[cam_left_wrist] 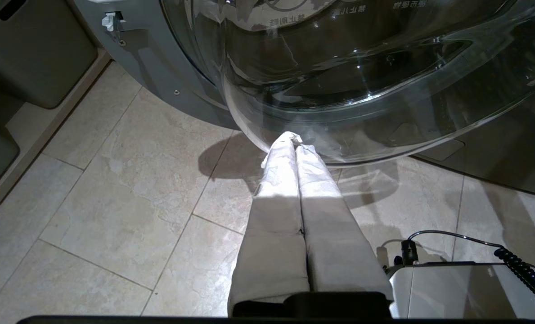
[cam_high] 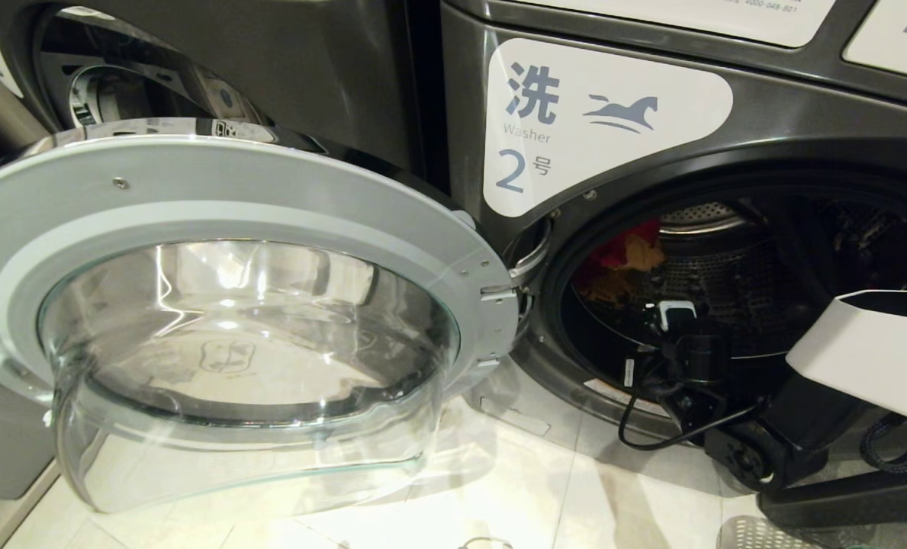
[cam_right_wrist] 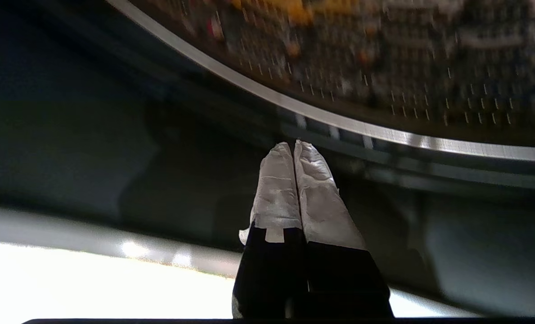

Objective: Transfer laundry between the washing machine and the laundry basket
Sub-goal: Pick a cloth and place it into the basket

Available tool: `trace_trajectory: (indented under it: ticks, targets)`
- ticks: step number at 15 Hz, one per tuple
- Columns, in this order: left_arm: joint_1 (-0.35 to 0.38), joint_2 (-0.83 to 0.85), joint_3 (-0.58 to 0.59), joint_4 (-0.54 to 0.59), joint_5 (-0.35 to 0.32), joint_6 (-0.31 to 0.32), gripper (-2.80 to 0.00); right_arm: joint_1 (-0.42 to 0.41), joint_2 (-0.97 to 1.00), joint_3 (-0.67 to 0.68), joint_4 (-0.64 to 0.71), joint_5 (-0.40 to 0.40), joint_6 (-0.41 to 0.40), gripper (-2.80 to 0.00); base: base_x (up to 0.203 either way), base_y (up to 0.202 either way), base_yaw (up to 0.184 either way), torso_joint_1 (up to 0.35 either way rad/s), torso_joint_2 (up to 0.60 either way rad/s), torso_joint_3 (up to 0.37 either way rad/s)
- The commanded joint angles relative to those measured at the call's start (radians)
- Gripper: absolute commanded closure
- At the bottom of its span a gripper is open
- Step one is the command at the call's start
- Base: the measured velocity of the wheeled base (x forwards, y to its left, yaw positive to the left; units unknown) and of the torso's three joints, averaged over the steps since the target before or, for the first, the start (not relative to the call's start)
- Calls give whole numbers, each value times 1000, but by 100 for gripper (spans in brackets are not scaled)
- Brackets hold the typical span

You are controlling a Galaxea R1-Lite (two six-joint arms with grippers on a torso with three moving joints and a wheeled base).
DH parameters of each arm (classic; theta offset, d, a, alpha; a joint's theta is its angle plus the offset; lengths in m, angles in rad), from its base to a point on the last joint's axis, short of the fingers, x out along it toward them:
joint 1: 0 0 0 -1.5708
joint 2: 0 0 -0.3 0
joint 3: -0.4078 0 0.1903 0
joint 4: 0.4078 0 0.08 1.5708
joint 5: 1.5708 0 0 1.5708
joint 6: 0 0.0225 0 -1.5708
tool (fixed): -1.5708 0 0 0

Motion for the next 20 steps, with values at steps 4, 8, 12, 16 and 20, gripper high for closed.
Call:
trace_trajectory:
  ticks: [4, 8, 12, 16, 20]
  targets:
    - [0, 1, 0, 0, 0, 0, 0, -5, 61, -151, 28, 7, -4, -280, 0, 0, 0, 0, 0, 0]
    - [0, 1, 0, 0, 0, 0, 0, -52, 78, -249, 60, -25, -13, -280, 0, 0, 0, 0, 0, 0]
    - [0, 1, 0, 0, 0, 0, 0, -86, 140, -372, 107, -44, 1, -280, 0, 0, 0, 0, 0, 0]
    - [0, 1, 0, 0, 0, 0, 0, -88, 265, -620, 161, -42, 6, -280, 0, 0, 0, 0, 0, 0]
    - [0, 1, 0, 0, 0, 0, 0, -113, 407, -990, 349, -41, 12, -280, 0, 0, 0, 0, 0, 0]
